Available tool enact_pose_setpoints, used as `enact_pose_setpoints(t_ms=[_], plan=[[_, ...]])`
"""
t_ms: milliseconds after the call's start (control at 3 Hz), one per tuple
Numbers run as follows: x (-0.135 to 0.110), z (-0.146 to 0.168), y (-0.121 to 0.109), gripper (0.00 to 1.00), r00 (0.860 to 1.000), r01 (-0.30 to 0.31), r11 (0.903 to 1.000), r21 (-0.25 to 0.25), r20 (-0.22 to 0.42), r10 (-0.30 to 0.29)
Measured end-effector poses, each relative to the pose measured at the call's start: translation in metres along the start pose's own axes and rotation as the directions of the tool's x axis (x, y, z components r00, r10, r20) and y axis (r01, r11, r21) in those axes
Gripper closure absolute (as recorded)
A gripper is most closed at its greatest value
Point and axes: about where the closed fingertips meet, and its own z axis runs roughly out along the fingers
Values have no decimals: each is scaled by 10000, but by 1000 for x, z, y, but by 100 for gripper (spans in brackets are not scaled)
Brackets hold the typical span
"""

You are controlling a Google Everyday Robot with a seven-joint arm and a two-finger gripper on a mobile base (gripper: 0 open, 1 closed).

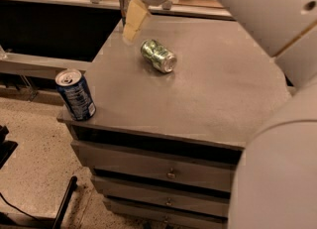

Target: Place green can upright

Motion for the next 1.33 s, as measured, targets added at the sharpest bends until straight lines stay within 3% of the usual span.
enact_pose_setpoints(t_ms=[667, 1333], plan=[[-13, 56, 4, 0, 9897, 131, 9999, -29, -1427, -134], [-14, 99, 12, 0, 9799, 247, 9991, -356, -1971, -312]])
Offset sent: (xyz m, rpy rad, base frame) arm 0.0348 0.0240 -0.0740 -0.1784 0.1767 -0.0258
